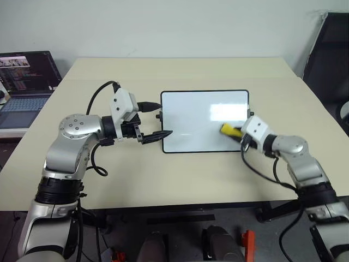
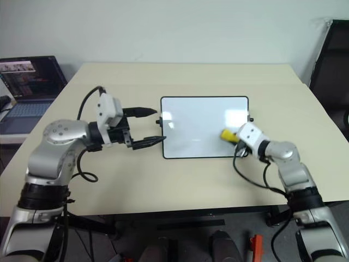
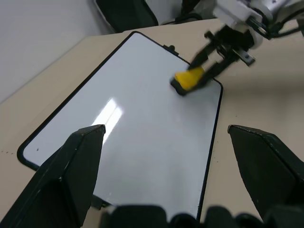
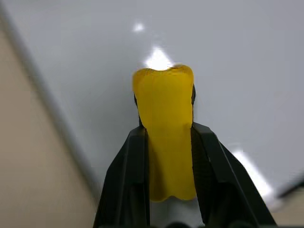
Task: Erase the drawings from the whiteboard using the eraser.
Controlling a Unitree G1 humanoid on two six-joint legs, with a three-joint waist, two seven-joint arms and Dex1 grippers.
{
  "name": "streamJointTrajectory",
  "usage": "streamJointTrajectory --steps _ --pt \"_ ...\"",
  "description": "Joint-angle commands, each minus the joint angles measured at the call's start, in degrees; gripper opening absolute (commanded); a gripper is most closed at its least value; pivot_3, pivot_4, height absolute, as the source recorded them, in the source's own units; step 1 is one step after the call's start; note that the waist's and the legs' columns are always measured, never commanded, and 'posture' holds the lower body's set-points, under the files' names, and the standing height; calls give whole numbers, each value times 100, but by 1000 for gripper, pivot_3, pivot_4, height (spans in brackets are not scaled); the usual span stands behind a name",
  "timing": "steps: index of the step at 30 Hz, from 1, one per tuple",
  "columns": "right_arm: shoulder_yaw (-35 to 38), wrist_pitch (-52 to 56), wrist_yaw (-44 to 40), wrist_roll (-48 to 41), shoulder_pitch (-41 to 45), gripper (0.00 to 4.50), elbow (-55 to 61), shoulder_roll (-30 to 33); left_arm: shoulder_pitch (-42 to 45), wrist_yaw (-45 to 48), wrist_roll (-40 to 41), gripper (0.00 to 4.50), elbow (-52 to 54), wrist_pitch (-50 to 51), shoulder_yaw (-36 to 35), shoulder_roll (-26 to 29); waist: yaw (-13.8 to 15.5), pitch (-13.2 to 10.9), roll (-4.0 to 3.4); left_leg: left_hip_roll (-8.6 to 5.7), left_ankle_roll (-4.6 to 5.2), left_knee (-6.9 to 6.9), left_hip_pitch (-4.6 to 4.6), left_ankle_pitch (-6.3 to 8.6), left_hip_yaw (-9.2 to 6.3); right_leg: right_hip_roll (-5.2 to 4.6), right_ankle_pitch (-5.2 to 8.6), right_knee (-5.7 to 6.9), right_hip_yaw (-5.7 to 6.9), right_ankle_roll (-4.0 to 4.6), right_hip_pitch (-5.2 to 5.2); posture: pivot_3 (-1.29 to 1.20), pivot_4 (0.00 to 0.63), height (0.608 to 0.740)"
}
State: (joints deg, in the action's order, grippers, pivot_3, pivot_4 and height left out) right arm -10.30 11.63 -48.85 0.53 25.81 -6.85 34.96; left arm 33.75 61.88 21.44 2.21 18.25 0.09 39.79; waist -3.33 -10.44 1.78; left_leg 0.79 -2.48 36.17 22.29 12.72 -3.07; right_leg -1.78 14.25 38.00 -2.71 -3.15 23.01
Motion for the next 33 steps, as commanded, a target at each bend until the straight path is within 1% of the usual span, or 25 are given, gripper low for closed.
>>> streamJointTrajectory --steps 1,5,6,8,9,11,13,14,17,21,24,29,32,33 --pt "167 619 -148 -301 -209 838 777 83 271 35 -40 4500 -120 -220 101 -189 22 -2 -4 0 0 0 3 0 -1 0 1 -1 1 0 1 0 150 740" --pt "1546 1655 239 -1484 199 837 1546 41 437 -133 -239 4500 -441 -629 289 -649 45 -11 -15 -2 -1 12 39 0 -2 -1 -4 -4 0 -6 25 0 150 740" --pt "2151 1812 527 -1904 514 837 1616 1 491 -274 -289 4500 -625 -782 301 -871 53 -11 -16 -2 -1 12 42 0 -3 -1 -4 -6 2 -6 27 0 150 740" --pt "2903 1993 933 -2390 889 837 1673 -30 555 -401 -340 4500 -841 -957 304 -1148 77 -18 -27 -2 -1 11 44 0 -6 -2 -9 -8 4 3 27 0 150 740" --pt "3284 2036 1117 -2514 966 837 1612 48 603 -371 -327 4500 -843 -954 369 -1267 100 -18 -26 -3 -1 11 49 0 -6 -2 -18 -9 5 19 30 0 150 740" --pt "3824 2034 1478 -2417 903 837 1333 269 711 -290 -169 4500 -723 -742 488 -1501 157 -14 -20 -2 -1 2 52 1 -18 -1 -18 -16 20 24 30 0 150 740" --pt "4070 2066 1925 -2057 636 836 872 505 722 -247 -34 4500 -610 -501 623 -1743 224 -9 -11 -2 -1 -6 55 2 -22 -2 -17 -26 28 26 27 0 150 740" --pt "4117 2071 2155 -1855 490 836 604 611 675 -247 -21 4500 -594 -450 697 -1858 240 -8 -11 -3 -1 -7 60 4 -21 -4 -16 -36 29 25 25 0 150 740" --pt "4116 2314 2338 -1710 67 836 17 774 465 -116 -176 4500 -628 -498 992 -2012 242 -9 -20 -21 -1 -10 62 5 -4 -27 -11 -44 18 15 25 0 150 740" --pt "3481 2336 2231 -1399 -180 836 -602 822 432 -170 -243 4500 -567 -485 1198 -2221 117 -18 -45 -23 2 -11 59 7 4 -29 -9 -36 7 12 30 0 150 740" --pt "3095 2228 2168 -1264 4 836 -1134 781 417 -158 -392 4500 -673 -623 1297 -2275 5 -13 -53 -21 3 -10 48 6 8 -21 -7 -28 -1 12 29 0 150 740" --pt "2705 1891 2171 -981 708 836 -2525 869 354 -161 -408 4500 -606 -623 1275 -2236 -8 -13 -54 -20 4 -5 42 5 11 -16 2 -25 -9 -10 25 0 150 740" --pt "2548 1606 2083 -865 1018 836 -3072 902 310 -186 -412 4500 -568 -613 1224 -2175 12 -13 -54 -20 4 -4 43 5 10 -16 0 -25 -8 -7 25 0 150 740" --pt "2508 1516 2068 -831 1102 1186 -3200 903 293 -196 -409 4500 -554 -610 1206 -2153 16 -13 -54 -20 4 -5 45 5 8 -16 -2 -26 -6 -3 25 0 150 740"
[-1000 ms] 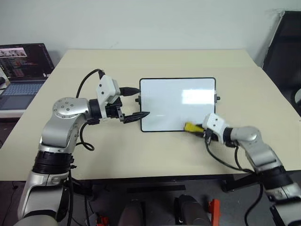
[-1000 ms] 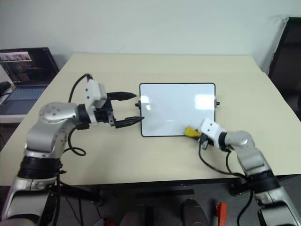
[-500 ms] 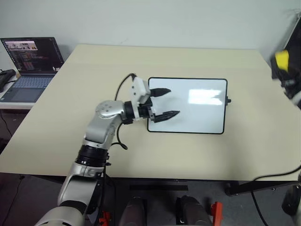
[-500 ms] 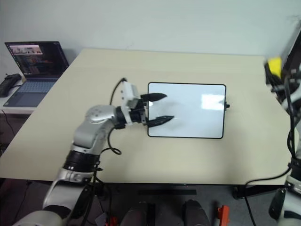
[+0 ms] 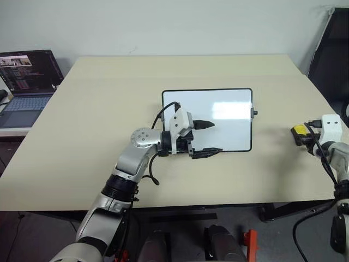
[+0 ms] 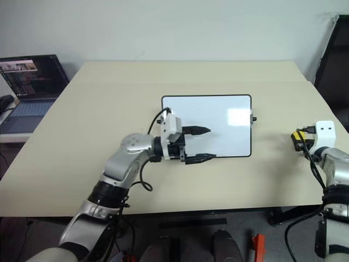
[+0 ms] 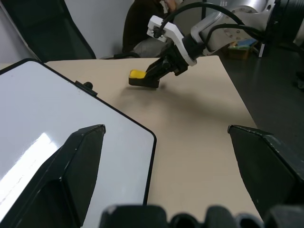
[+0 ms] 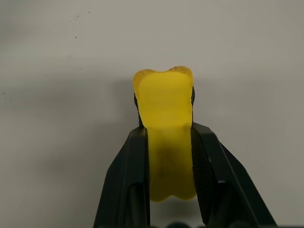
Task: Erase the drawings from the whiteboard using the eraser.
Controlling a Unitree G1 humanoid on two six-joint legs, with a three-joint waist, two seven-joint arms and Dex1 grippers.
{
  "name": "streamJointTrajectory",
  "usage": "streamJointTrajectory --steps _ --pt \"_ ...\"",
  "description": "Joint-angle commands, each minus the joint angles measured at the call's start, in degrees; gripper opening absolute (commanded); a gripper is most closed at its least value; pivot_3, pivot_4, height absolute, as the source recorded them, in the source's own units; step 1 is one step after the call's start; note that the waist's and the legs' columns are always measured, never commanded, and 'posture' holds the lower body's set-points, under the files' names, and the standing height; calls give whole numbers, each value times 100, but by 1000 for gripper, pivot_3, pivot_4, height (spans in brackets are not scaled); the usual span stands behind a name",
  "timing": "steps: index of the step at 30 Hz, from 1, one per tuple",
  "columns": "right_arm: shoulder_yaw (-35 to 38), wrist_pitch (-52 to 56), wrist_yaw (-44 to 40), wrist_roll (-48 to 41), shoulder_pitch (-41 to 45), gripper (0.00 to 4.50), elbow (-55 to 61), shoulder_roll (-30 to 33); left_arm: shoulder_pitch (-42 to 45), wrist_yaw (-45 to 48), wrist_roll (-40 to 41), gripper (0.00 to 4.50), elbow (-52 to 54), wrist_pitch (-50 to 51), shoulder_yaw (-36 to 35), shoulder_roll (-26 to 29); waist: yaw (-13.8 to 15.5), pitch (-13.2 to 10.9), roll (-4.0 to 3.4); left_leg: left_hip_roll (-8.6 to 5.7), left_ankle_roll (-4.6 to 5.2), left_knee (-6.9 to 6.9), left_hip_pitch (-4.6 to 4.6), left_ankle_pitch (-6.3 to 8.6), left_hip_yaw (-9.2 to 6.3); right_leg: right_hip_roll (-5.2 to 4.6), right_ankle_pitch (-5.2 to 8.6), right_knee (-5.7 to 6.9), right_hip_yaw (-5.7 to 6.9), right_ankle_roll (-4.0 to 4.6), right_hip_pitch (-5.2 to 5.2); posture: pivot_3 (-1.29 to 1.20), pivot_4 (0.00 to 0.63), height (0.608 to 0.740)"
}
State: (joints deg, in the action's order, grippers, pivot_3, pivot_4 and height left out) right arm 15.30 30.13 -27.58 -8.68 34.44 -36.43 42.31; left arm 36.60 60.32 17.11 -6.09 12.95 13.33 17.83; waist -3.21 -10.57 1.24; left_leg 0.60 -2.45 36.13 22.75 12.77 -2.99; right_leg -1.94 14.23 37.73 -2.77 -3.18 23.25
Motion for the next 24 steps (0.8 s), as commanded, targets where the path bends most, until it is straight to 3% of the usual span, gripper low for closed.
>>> streamJointTrajectory --steps 1,4,9,10,14,17,19,24 --pt "-79 -410 -73 119 313 1554 -358 171 -6 -53 23 4500 292 -71 -126 59 8 0 0 0 0 -1 2 0 0 0 -6 -2 0 10 0 0 150 740" --pt "-119 -561 -108 133 528 2436 -580 144 -11 -66 30 4500 295 -57 -156 115 11 0 0 -1 0 -1 5 0 0 -2 -6 -7 1 9 0 0 150 740" --pt "-146 -699 -226 91 601 4301 -566 128 6 -125 70 4500 325 0 -218 191 10 0 0 0 0 -2 5 0 0 -2 -5 -8 2 9 0 0 150 740" --pt "-138 -770 -341 46 561 4478 -430 143 -4 -143 57 4500 318 -16 -232 209 10 0 0 0 0 -2 5 0 -1 -2 -5 -8 2 9 0 0 150 740" --pt "221 -1169 -595 -320 294 4478 331 125 23 -604 -11 4500 72 -70 -591 259 6 -2 -3 0 0 -2 5 0 -1 -2 -5 -7 3 9 1 0 150 740" --pt "868 -1768 -546 -820 -195 4478 860 -129 360 -2166 -226 4500 -1061 -491 -1543 180 33 -3 -1 0 0 -1 4 0 -5 -3 -5 -5 6 8 0 0 150 740" --pt "1188 -2081 -527 -1130 -496 4478 1124 -388 443 -2716 -261 4500 -1584 -693 -1946 251 26 -2 3 1 0 1 3 0 -12 -1 -2 -4 12 2 -3 0 150 740" --pt "1716 -2552 -766 -1713 -1091 4478 1061 -876 183 -2606 -226 4500 -2630 -1168 -2330 475 39 -2 2 -3 -1 -2 3 1 -7 -8 -6 -6 11 8 -4 0 150 740"
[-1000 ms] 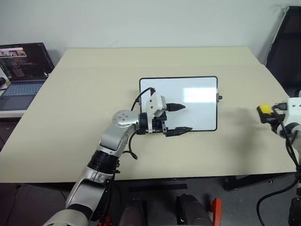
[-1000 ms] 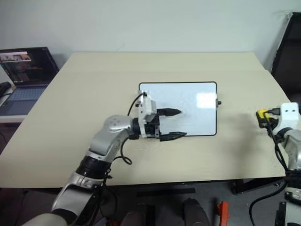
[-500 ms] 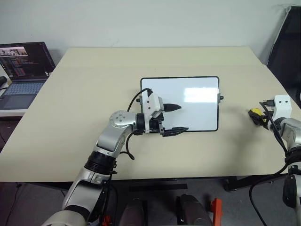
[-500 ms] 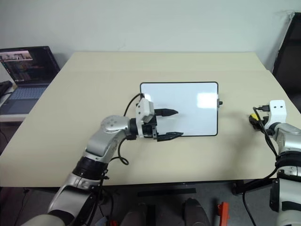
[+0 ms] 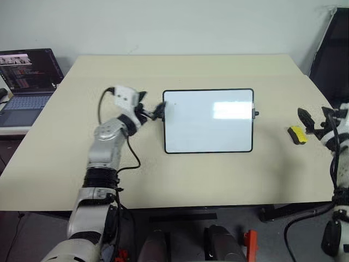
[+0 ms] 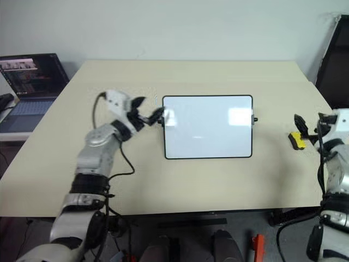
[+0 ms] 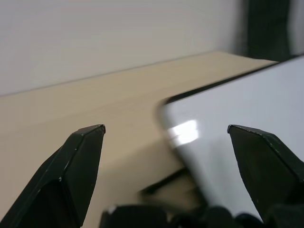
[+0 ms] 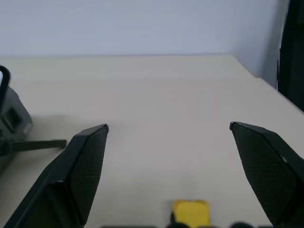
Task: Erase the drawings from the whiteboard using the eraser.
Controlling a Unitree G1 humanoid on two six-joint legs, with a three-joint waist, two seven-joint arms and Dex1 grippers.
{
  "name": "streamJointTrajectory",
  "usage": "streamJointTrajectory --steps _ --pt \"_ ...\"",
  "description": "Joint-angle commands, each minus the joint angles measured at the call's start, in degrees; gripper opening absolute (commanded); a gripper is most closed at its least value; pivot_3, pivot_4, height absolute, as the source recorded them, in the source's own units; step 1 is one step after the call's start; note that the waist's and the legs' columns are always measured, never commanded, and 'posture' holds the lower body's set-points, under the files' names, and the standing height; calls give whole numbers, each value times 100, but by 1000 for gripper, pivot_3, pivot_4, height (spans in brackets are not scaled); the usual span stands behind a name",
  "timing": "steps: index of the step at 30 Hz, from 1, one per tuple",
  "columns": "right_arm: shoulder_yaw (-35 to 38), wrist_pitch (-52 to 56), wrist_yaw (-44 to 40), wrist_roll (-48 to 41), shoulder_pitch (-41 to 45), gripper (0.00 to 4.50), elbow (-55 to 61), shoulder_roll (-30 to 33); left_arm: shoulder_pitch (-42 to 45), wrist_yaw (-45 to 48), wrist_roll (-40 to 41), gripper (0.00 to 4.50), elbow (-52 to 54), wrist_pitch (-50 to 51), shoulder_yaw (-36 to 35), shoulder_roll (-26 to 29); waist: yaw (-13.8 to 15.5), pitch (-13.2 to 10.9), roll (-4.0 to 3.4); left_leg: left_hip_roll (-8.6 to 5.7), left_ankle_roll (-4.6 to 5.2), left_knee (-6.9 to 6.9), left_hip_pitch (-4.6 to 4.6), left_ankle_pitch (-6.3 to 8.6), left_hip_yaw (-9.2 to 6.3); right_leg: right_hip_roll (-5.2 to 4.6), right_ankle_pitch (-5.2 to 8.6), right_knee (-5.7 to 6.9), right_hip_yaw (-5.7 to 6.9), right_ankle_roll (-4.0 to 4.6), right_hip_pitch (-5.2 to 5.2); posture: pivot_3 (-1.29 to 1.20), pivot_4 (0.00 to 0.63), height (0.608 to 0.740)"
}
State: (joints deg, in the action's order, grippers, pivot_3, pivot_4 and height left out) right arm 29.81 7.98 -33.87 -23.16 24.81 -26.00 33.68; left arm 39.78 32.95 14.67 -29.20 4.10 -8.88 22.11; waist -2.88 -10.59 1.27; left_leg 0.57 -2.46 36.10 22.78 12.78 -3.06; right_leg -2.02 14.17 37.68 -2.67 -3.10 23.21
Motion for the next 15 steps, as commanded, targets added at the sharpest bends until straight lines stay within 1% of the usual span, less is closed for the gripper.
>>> streamJointTrajectory --steps 1,4,8,11,15 --pt "265 -397 -167 -270 -179 4478 -28 -21 -161 219 44 4500 -402 -332 -124 48 14 0 -1 -2 0 -1 0 0 1 -2 0 0 0 0 0 0 150 740" --pt "239 -302 -328 -397 -430 4478 235 15 -204 246 30 4500 -660 -503 -162 30 33 -1 -1 -5 0 0 3 0 0 -6 0 1 3 -1 2 0 150 740" --pt "321 -199 -359 -502 -755 4478 256 99 -442 -103 -98 4500 -783 -624 -173 -49 98 0 -2 -3 0 0 0 0 -4 -4 0 3 7 -2 1 0 150 740" --pt "262 -92 -328 -526 -908 4478 384 67 -649 -144 -73 4500 -716 -536 -187 2 89 0 -2 -3 0 0 -1 0 -1 -4 0 3 3 -1 0 0 150 740" --pt "256 -101 -316 -566 -969 4478 350 18 -703 -114 -172 4500 -919 -589 -129 114 83 0 -2 -1 0 0 -4 0 0 -2 0 7 3 -1 1 0 150 740"
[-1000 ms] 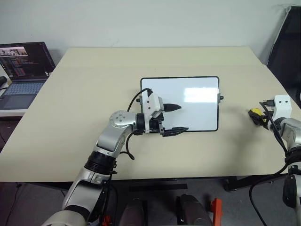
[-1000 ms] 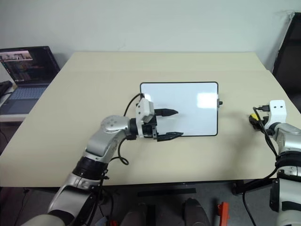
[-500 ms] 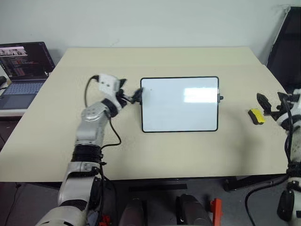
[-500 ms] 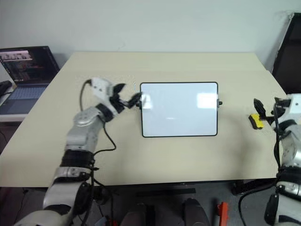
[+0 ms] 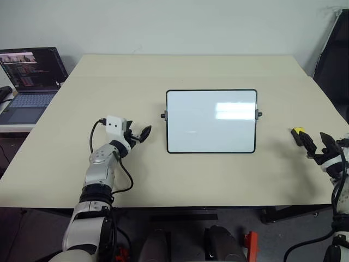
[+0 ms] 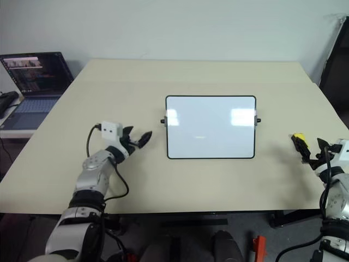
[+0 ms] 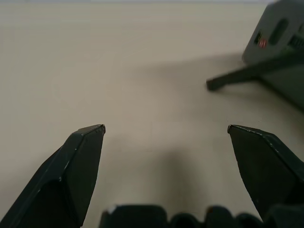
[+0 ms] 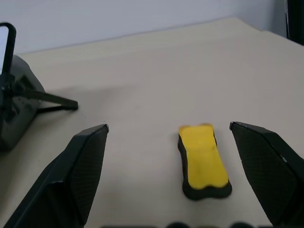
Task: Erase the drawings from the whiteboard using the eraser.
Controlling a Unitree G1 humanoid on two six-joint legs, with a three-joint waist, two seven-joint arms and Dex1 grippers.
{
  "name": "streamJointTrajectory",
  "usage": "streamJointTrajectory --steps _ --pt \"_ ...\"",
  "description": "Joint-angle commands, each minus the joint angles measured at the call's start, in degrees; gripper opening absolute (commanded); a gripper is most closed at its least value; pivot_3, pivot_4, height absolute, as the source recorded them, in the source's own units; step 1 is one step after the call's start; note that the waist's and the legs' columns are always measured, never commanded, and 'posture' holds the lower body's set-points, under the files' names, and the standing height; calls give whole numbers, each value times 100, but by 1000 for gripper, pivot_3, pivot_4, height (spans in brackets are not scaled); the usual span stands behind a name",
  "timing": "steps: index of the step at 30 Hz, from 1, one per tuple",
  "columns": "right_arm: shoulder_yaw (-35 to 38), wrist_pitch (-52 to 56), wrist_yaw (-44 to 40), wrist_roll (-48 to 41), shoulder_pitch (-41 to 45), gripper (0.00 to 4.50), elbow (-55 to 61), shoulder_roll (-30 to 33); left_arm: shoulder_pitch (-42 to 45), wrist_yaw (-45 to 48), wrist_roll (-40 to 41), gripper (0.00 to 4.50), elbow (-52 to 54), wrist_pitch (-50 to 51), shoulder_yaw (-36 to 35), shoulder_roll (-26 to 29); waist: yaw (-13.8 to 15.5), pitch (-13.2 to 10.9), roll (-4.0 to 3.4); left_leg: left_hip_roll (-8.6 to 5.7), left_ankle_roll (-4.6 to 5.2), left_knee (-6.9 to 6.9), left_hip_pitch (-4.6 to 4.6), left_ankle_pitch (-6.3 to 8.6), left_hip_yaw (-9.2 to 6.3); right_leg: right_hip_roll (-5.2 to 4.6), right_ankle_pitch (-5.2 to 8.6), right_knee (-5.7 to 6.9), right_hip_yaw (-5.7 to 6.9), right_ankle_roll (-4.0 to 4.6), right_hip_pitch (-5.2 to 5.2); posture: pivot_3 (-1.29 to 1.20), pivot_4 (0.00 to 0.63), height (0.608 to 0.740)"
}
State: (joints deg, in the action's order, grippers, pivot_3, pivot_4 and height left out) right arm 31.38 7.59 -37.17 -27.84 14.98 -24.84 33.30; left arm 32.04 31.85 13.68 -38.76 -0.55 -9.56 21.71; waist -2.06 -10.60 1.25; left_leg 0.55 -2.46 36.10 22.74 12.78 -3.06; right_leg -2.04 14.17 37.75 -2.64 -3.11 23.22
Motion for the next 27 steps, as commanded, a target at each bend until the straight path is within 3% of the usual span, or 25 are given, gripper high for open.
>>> streamJointTrajectory --steps 1,16,22,27 --pt "112 -171 55 -55 -1 4478 199 56 96 -37 -114 4500 -13 -147 -56 176 4 0 0 0 0 0 0 0 0 1 0 0 1 0 0 0 150 740" --pt "220 -391 -4 -94 151 4478 -167 294 562 -234 -163 4500 -449 -355 -34 -23 10 0 0 0 -1 -1 1 0 0 0 0 -2 1 -1 -1 0 150 740" --pt "204 -163 -146 -118 233 4478 -199 576 854 -210 -224 4500 -542 -334 -55 141 11 0 0 -1 0 0 1 0 0 0 0 -1 1 -1 -1 0 150 740" --pt "170 -265 -184 25 368 4478 -721 847 552 -194 -156 4500 -328 -362 -99 119 7 0 0 -3 0 -1 0 0 1 -1 -1 -3 0 -2 -3 0 150 740"
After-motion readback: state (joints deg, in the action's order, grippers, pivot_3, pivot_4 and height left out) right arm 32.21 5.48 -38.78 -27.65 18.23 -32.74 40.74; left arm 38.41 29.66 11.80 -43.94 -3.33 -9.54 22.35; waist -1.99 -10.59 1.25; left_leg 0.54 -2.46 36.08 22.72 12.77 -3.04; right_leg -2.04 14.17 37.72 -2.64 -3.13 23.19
